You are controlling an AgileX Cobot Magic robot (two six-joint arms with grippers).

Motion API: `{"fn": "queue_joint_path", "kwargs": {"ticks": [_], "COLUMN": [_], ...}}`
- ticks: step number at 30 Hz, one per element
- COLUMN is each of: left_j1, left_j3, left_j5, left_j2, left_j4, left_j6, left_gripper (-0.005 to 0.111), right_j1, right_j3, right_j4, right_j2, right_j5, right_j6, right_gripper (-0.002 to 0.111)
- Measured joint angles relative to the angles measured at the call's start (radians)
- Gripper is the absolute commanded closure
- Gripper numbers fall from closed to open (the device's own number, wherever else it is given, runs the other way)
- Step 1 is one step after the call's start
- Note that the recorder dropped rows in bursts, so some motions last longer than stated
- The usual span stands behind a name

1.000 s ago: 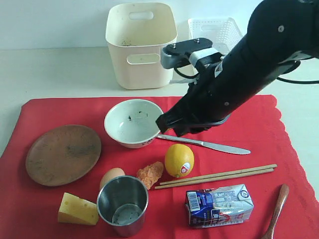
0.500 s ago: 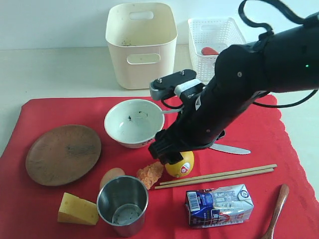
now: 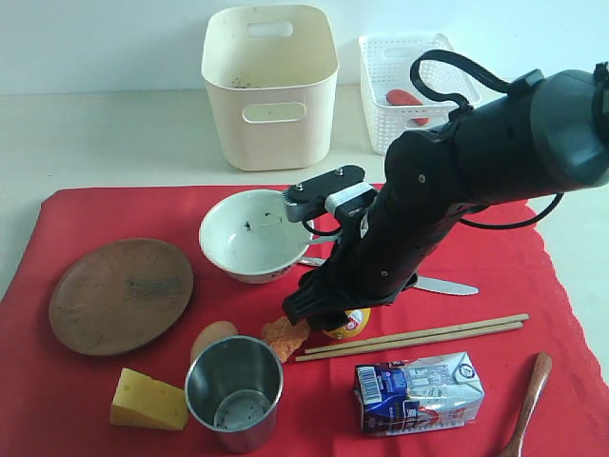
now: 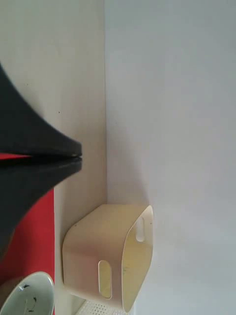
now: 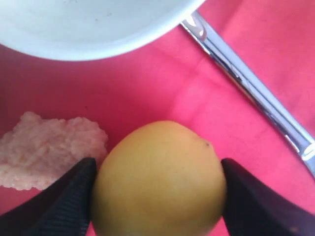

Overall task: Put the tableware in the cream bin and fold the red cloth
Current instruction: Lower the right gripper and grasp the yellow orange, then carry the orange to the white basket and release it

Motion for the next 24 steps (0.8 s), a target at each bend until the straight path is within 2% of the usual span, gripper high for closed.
{"fn": "queue_joint_path", "kwargs": {"ticks": [11,24], "left_j1": [0.0,0.0], "left_j3": [0.0,0.0], "left_j5": [0.0,0.0], "left_j2": [0.0,0.0], "left_j4": [0.0,0.0], "left_j6": [0.0,0.0], "left_gripper": [0.105,0.105], "right_j1": [0.0,0.0], "right_j3": [0.0,0.0], "right_j4": [0.0,-0.002], "right_j2": [0.0,-0.018], "right_j5": [0.0,0.006], "right_j6": [0.0,0.014], "right_gripper": [0.107,0.108]}}
